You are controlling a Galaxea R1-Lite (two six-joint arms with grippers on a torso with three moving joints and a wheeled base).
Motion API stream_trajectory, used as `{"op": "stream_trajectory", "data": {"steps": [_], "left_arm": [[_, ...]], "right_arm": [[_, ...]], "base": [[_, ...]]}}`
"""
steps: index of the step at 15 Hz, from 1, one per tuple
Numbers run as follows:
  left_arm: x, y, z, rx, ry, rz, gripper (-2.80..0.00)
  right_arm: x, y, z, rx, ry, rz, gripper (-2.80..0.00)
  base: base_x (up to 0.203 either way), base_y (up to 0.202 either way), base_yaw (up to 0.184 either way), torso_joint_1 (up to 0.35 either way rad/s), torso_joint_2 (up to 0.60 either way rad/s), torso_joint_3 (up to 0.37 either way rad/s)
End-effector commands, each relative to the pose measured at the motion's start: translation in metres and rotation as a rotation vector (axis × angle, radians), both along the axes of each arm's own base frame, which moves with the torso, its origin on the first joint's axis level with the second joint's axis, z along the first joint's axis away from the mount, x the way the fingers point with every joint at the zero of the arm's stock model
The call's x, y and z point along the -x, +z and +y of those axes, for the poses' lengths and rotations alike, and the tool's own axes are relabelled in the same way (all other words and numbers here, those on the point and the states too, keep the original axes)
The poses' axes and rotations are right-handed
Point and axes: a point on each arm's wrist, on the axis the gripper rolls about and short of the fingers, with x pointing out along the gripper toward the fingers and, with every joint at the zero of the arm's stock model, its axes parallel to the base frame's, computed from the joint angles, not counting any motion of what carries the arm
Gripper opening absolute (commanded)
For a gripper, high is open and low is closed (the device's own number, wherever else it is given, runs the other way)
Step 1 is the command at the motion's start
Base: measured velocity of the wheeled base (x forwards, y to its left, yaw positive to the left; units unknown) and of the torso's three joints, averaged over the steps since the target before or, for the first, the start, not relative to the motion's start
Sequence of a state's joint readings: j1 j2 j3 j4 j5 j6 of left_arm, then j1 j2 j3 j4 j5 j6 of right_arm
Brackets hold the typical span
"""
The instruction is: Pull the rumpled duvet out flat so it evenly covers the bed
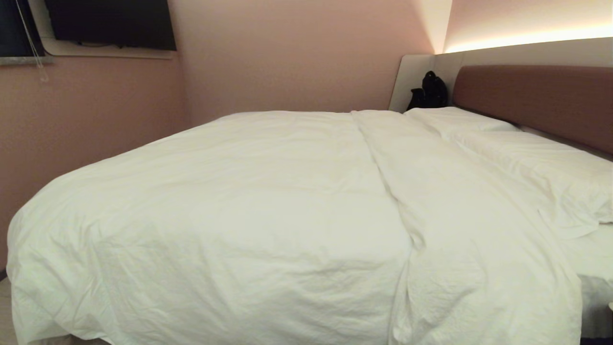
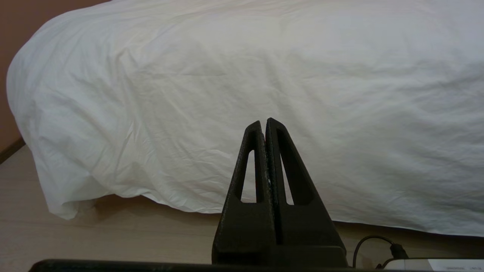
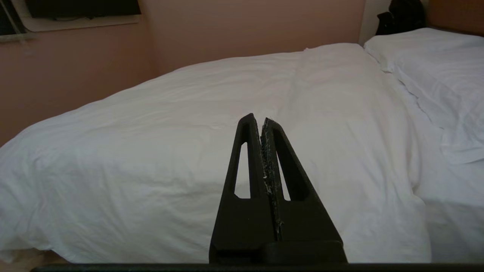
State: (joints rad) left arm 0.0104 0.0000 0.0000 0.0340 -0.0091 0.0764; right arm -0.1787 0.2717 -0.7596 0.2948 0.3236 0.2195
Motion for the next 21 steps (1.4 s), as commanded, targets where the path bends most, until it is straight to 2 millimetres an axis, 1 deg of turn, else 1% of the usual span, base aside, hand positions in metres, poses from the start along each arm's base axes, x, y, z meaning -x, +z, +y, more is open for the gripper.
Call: {"op": "stream_trajectory", "data": {"steps": [1, 3, 4, 5, 7, 9, 10, 11, 13, 14, 15, 18, 20, 21], "left_arm": [[0.0, 0.0, 0.0, 0.0, 0.0, 0.001, -2.8], [0.0, 0.0, 0.0, 0.0, 0.0, 0.0, -2.8], [0.0, 0.0, 0.0, 0.0, 0.0, 0.0, -2.8], [0.0, 0.0, 0.0, 0.0, 0.0, 0.001, -2.8], [0.0, 0.0, 0.0, 0.0, 0.0, 0.0, -2.8], [0.0, 0.0, 0.0, 0.0, 0.0, 0.0, -2.8], [0.0, 0.0, 0.0, 0.0, 0.0, 0.0, -2.8], [0.0, 0.0, 0.0, 0.0, 0.0, 0.0, -2.8], [0.0, 0.0, 0.0, 0.0, 0.0, 0.0, -2.8], [0.0, 0.0, 0.0, 0.0, 0.0, 0.001, -2.8], [0.0, 0.0, 0.0, 0.0, 0.0, 0.0, -2.8], [0.0, 0.0, 0.0, 0.0, 0.0, 0.0, -2.8], [0.0, 0.0, 0.0, 0.0, 0.0, 0.001, -2.8], [0.0, 0.0, 0.0, 0.0, 0.0, 0.0, -2.8]], "right_arm": [[0.003, 0.006, -0.004, 0.008, 0.062, -0.039, -2.8], [0.007, 0.007, -0.007, 0.018, 0.102, -0.062, -2.8], [0.011, 0.002, -0.011, 0.025, 0.14, -0.073, -2.8], [0.013, -0.007, -0.014, 0.039, 0.146, -0.074, -2.8], [0.013, -0.026, -0.015, 0.071, 0.105, -0.067, -2.8], [0.014, -0.035, -0.015, 0.078, 0.085, -0.071, -2.8], [0.02, -0.042, -0.016, 0.072, 0.048, -0.099, -2.8], [0.023, -0.046, -0.017, 0.064, 0.008, -0.111, -2.8], [0.026, -0.046, -0.018, 0.062, -0.008, -0.134, -2.8], [0.033, -0.048, -0.018, 0.057, -0.049, -0.19, -2.8], [0.034, -0.048, -0.019, 0.062, -0.093, -0.222, -2.8], [0.015, -0.063, -0.02, 0.124, -0.138, -0.21, -2.8], [-0.007, -0.088, -0.02, 0.171, -0.153, -0.167, -2.8], [-0.015, -0.097, -0.02, 0.185, -0.163, -0.158, -2.8]], "base": [[0.0, 0.0, 0.0, 0.0, 0.0, 0.0], [0.0, 0.0, 0.0, 0.0, 0.0, 0.0], [0.0, 0.0, 0.0, 0.0, 0.0, 0.0], [0.0, 0.0, 0.0, 0.0, 0.0, 0.0], [0.0, 0.0, 0.0, 0.0, 0.0, 0.0], [0.0, 0.0, 0.0, 0.0, 0.0, 0.0], [0.0, 0.0, 0.0, 0.0, 0.0, 0.0], [0.0, 0.0, 0.0, 0.0, 0.0, 0.0], [0.0, 0.0, 0.0, 0.0, 0.0, 0.0], [0.0, 0.0, 0.0, 0.0, 0.0, 0.0], [0.0, 0.0, 0.0, 0.0, 0.0, 0.0], [0.0, 0.0, 0.0, 0.0, 0.0, 0.0], [0.0, 0.0, 0.0, 0.0, 0.0, 0.0], [0.0, 0.0, 0.0, 0.0, 0.0, 0.0]]}}
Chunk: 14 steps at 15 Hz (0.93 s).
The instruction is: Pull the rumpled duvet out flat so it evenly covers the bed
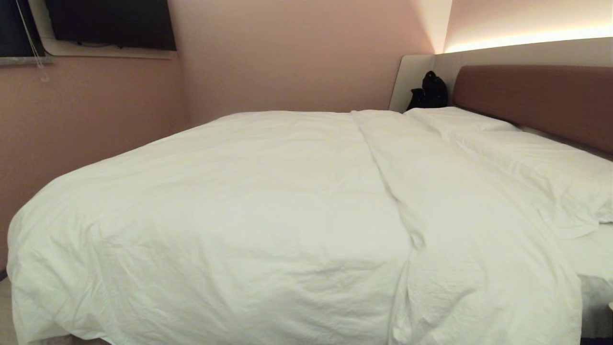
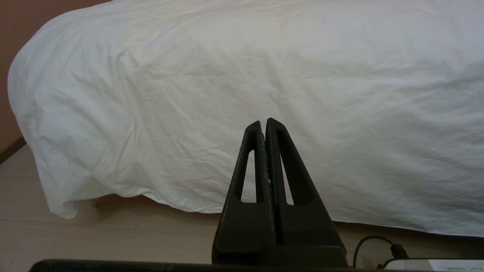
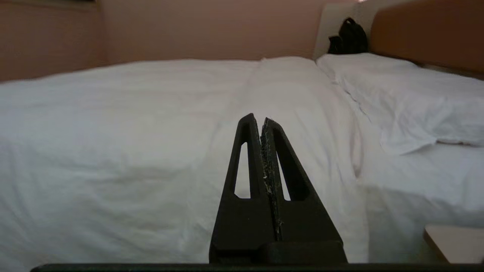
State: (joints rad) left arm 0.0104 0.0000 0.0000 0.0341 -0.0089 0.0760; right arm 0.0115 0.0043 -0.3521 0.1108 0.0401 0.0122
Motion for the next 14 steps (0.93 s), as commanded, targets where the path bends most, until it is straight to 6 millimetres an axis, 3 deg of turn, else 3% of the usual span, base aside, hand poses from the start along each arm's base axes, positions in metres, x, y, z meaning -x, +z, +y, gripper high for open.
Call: {"op": "stream_trajectory", "data": {"steps": [1, 4, 8, 14], "left_arm": [[0.0, 0.0, 0.0, -0.001, 0.0, 0.0, -2.8], [0.0, 0.0, 0.0, -0.001, 0.0, 0.001, -2.8], [0.0, 0.0, 0.0, -0.001, 0.0, 0.0, -2.8], [0.0, 0.0, 0.0, 0.001, 0.0, 0.0, -2.8]], "right_arm": [[-0.014, -0.013, 0.0, 0.054, -0.039, -0.076, -2.8], [-0.015, -0.015, 0.0, 0.058, -0.044, -0.074, -2.8], [-0.036, -0.062, 0.0, 0.061, -0.044, 0.107, -2.8], [-0.039, -0.081, 0.0, 0.05, -0.037, 0.243, -2.8]], "base": [[0.0, 0.0, 0.0, 0.0, 0.0, 0.0], [0.0, 0.0, 0.0, 0.0, 0.0, 0.0], [0.0, 0.0, 0.0, 0.0, 0.0, 0.0], [0.0, 0.0, 0.0, 0.0, 0.0, 0.0]]}}
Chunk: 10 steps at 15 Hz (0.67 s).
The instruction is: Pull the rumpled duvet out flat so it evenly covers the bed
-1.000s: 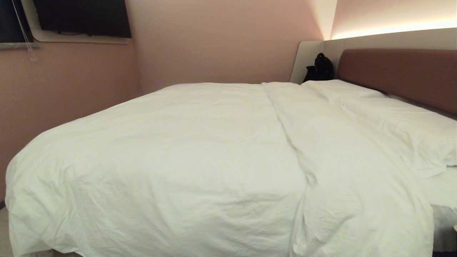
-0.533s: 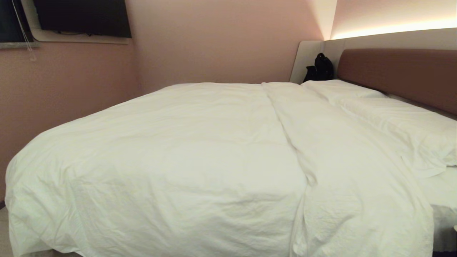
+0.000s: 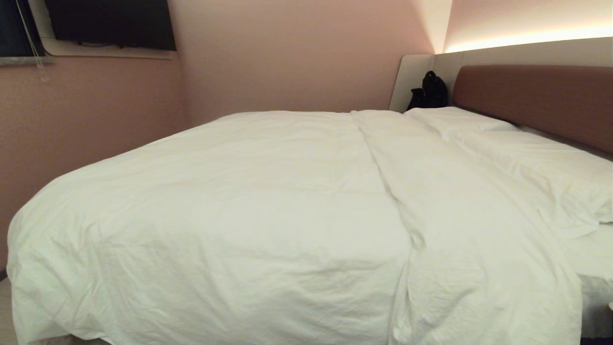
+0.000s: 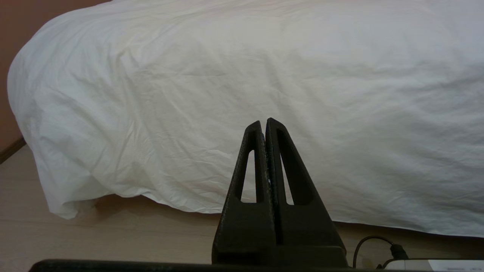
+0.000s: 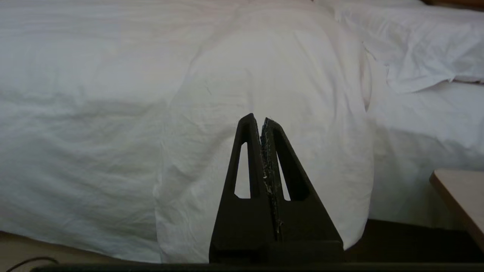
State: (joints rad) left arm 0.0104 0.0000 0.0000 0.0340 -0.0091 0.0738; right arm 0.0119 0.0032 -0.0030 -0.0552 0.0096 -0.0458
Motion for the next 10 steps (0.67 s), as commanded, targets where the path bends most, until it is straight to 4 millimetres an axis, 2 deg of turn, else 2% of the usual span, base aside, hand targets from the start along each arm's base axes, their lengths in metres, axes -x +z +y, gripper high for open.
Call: {"op": "stream_trajectory", "data": {"steps": [1, 10], "left_arm": [[0.0, 0.0, 0.0, -0.001, 0.0, 0.0, -2.8], [0.0, -0.0001, 0.0, 0.0, -0.001, 0.001, -2.8]], "right_arm": [[-0.0003, -0.007, -0.0001, -0.03, -0.003, 0.063, -2.8], [-0.0003, -0.0067, -0.0003, -0.059, -0.012, 0.059, -2.8]], "base": [[0.0, 0.0, 0.0, 0.0, 0.0, 0.0], [0.0, 0.0, 0.0, 0.0, 0.0, 0.0]]}}
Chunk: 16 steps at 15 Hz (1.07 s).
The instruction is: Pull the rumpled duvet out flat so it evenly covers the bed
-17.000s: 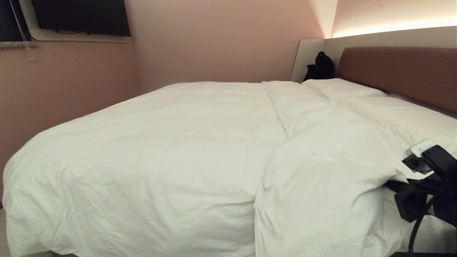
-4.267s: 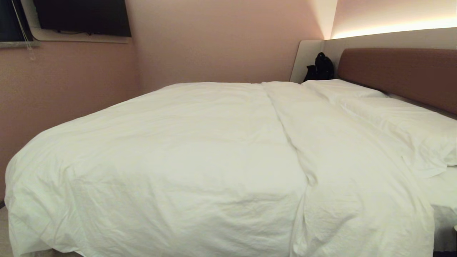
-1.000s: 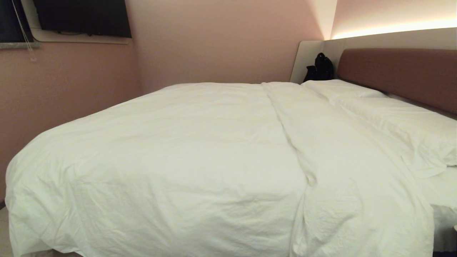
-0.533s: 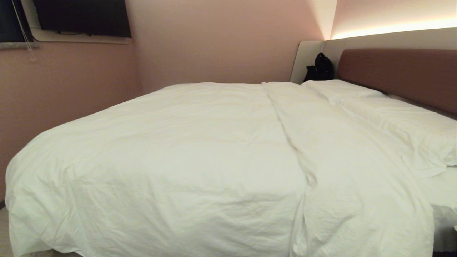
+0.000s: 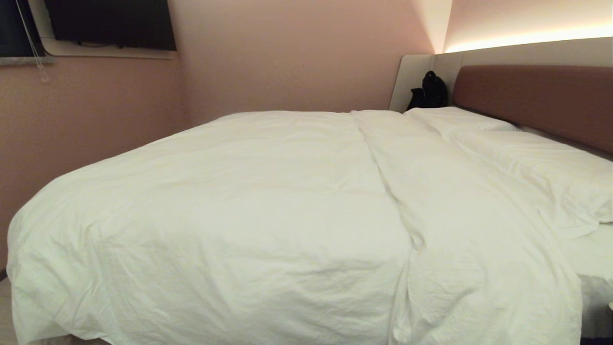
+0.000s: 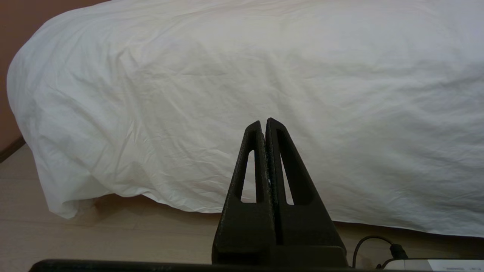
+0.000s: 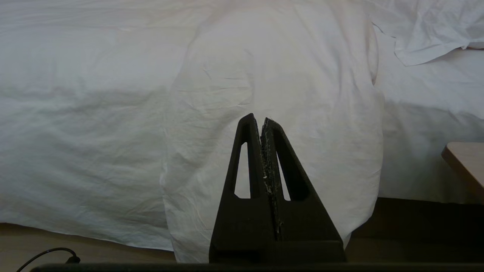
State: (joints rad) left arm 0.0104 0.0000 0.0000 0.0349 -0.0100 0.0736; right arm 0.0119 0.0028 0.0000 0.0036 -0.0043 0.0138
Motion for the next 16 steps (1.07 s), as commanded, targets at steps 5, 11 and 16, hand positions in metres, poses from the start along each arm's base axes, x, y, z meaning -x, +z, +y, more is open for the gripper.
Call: {"op": "stream_trajectory", "data": {"steps": [5, 11, 16], "left_arm": [[0.0, 0.0001, -0.0001, -0.006, -0.004, -0.001, -2.8], [0.0, -0.0002, -0.0001, -0.014, -0.004, 0.002, -2.8], [0.0, 0.0001, -0.0001, -0.008, -0.004, -0.001, -2.8]], "right_arm": [[0.0001, 0.0, 0.0, 0.0, 0.0, -0.002, -2.8], [0.0001, 0.0002, 0.0, 0.0, 0.0, -0.003, -2.8], [0.0001, 0.0, 0.0, 0.0, 0.0, -0.002, -2.8]], "base": [[0.0, 0.0, 0.0, 0.0, 0.0, 0.0], [-0.038, 0.0, 0.0, 0.004, 0.0, -0.001], [-0.174, 0.0, 0.001, 0.001, 0.0, 0.002]]}}
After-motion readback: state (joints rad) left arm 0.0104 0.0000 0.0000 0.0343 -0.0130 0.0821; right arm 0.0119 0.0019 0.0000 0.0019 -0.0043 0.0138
